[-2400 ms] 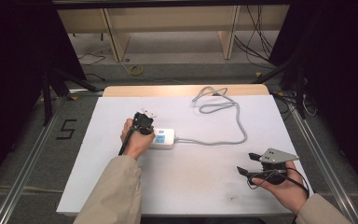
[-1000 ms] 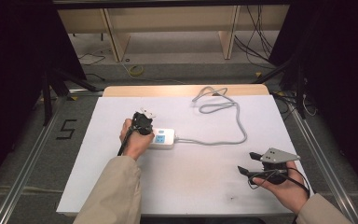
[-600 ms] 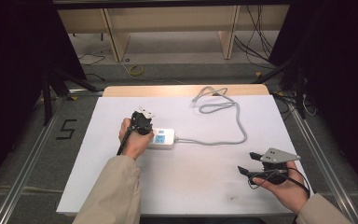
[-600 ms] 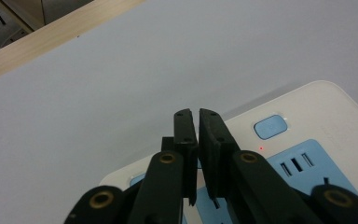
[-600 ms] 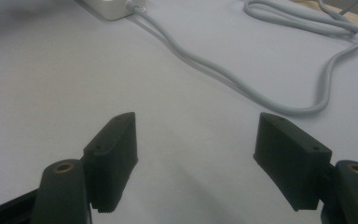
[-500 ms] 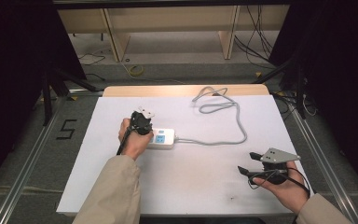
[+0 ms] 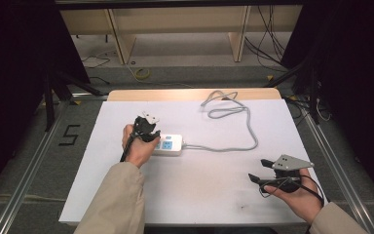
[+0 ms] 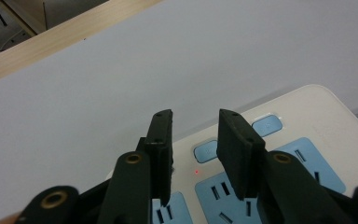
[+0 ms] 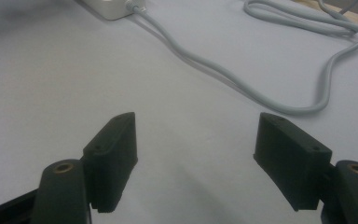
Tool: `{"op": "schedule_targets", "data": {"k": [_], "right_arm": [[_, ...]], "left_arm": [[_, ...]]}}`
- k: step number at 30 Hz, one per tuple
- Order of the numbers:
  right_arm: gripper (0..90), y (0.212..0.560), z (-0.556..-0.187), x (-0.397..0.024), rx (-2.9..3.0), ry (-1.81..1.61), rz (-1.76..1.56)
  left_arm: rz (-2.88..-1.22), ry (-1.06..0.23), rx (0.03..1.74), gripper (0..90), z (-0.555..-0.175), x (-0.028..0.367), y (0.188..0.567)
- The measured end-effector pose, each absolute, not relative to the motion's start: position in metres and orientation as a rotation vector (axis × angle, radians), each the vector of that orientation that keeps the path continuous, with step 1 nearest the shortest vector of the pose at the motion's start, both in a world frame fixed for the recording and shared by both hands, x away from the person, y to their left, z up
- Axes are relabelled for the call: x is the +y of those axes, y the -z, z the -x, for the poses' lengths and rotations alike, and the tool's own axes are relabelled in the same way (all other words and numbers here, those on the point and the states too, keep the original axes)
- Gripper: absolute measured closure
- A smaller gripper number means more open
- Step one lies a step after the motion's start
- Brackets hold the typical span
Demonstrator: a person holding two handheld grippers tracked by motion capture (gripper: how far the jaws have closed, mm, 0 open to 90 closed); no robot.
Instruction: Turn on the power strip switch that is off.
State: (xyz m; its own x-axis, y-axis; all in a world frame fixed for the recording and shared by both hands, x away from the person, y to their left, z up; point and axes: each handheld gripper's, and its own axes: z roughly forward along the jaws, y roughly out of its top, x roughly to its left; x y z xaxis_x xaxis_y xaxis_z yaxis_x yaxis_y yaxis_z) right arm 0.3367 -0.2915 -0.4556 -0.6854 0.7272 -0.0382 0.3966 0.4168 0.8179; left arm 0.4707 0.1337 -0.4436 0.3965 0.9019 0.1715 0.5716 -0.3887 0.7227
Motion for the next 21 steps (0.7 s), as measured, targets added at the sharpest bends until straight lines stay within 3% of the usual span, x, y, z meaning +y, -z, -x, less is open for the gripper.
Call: {"op": "schedule_targets", "data": {"k": [7,21], "right_arm": [[30.3,0.456,-0.337,-0.291,2.292,-1.165,-0.961],[30.1,0.456,-0.337,-0.291,2.293,-1.167,-0.963]], "left_arm": [[-2.036,-0.692,1.262,55.5,-0.466,0.140,0.441],[-2.012,-0.685,1.244,45.3,-0.456,0.134,0.437]]}}
